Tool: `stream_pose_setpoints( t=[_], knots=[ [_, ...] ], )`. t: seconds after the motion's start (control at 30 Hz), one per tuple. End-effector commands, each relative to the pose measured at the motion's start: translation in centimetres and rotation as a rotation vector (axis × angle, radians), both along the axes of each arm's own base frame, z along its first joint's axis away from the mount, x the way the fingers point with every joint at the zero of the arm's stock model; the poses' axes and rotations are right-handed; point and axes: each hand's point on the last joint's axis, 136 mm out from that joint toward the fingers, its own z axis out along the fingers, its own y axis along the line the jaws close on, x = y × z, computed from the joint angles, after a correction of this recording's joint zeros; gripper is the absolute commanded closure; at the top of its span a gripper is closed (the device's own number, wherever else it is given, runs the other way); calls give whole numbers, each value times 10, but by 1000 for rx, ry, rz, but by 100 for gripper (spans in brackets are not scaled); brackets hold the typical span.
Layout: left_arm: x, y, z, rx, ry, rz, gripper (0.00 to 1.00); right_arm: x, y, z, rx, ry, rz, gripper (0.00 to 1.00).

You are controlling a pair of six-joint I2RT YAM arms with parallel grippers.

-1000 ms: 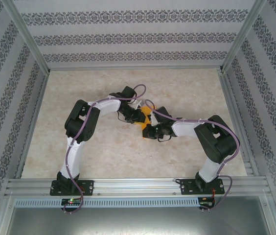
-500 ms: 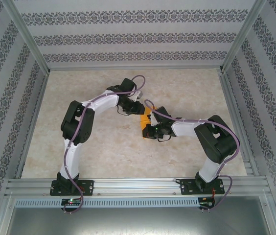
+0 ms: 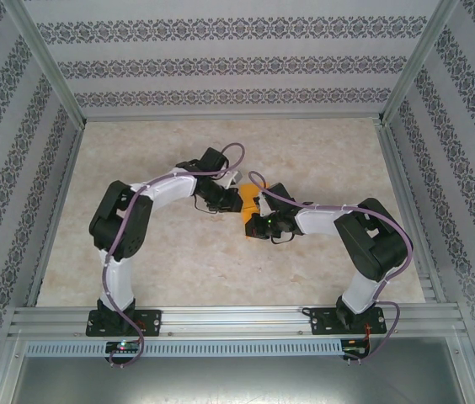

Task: Fold a paper plane with a square sheet of paper (pick it up from the middle)
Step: Third fold the triangle at the center of the table.

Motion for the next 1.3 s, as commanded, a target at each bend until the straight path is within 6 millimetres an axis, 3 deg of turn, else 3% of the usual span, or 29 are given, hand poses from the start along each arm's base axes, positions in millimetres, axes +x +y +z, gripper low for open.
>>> stream_pose_setpoints(
  t=[0.0,0.57,0.93,1.07,1.27],
  knots=[
    [5,-17,-2,-67,-1,-14,86,-34,-28,-38,-150,128,-9,95],
    [19,-26,-33,-59,29,-20,88,-37,-26,-40,-149,133,3,95],
    [22,-20,-54,11,38,-21,88,-37,-24,-38,-135,126,7,95],
    [19,-10,-72,76,53,-26,88,-28,-20,-24,-99,90,-11,89],
    [11,3,-96,171,62,-49,88,2,-16,22,54,-7,-92,82]
  ],
)
